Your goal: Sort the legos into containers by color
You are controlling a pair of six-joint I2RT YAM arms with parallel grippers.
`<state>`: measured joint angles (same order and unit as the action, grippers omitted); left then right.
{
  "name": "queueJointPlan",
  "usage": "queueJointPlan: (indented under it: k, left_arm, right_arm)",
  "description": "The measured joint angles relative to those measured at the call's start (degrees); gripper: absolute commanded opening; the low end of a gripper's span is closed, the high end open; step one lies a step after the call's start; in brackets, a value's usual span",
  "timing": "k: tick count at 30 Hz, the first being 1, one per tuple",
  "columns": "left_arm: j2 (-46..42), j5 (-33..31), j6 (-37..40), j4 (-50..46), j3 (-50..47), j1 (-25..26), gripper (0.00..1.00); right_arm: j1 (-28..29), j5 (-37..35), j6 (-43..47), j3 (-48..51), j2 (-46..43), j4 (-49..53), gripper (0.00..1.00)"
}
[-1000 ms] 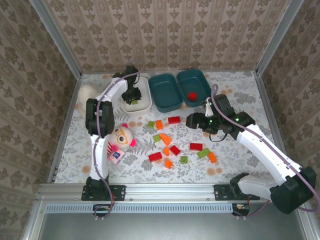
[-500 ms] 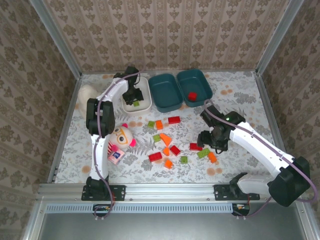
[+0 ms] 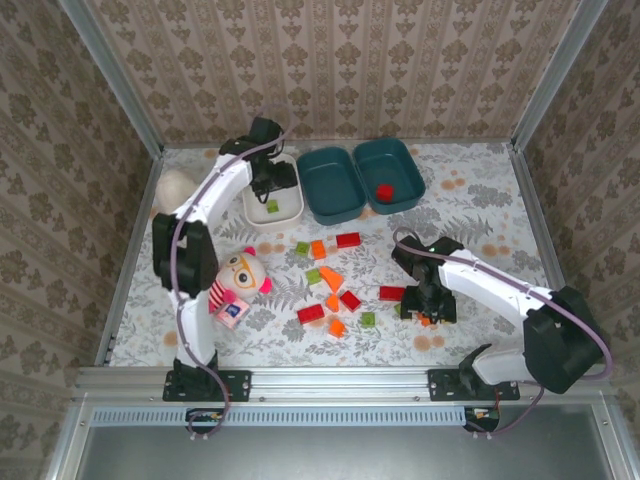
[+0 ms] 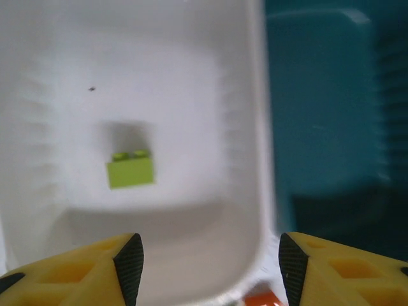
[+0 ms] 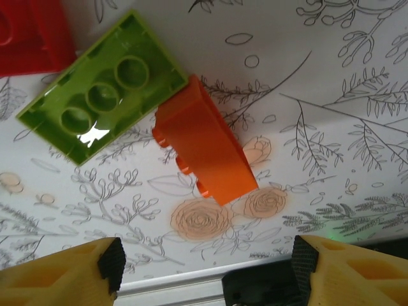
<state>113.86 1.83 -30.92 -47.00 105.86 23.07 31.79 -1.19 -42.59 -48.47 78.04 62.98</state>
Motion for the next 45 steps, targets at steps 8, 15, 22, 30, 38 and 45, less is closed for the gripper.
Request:
queueJointPlan:
  k: [8,15,22,30,38,45]
  left_arm:
    - [-16.2,1.46,-1.64,3.54,-13.62,5.05,0.61]
    - [-18.38,1.44,-2.51,2.64,-19.1,4.98,0.6]
    - [-20.22,1.42,-3.17,2.69,-19.5,5.18,0.6]
    - [-25.24,2.12,-4.92,3.72,-25.4,7.69,0.61]
    - [-41.03,2.19,-7.54,4.79,-41.09,13.22,0.62]
    - [-49.09,2.99,-7.52,6.19,-51.84,14.8,0.61]
  right_arm:
    - [-0.48,-1.66,0.13,0.96,6.91,-5.18,0.58]
    - [-1.66,-2.05,1.86,0.96,8.98,-7.56,0.45]
    - [-1.77,-2.05,3.21,0.96,10.32,-9.11,0.3]
    - [-1.73,-3.89,2.49,0.42,2.34,-5.99,0.19]
    - [-0.09,-4.59,3.04,-21.9,1.16,-1.77,0.19]
    - [0.04,-1.97,5.57,-50.07,26.77,-7.63,0.18]
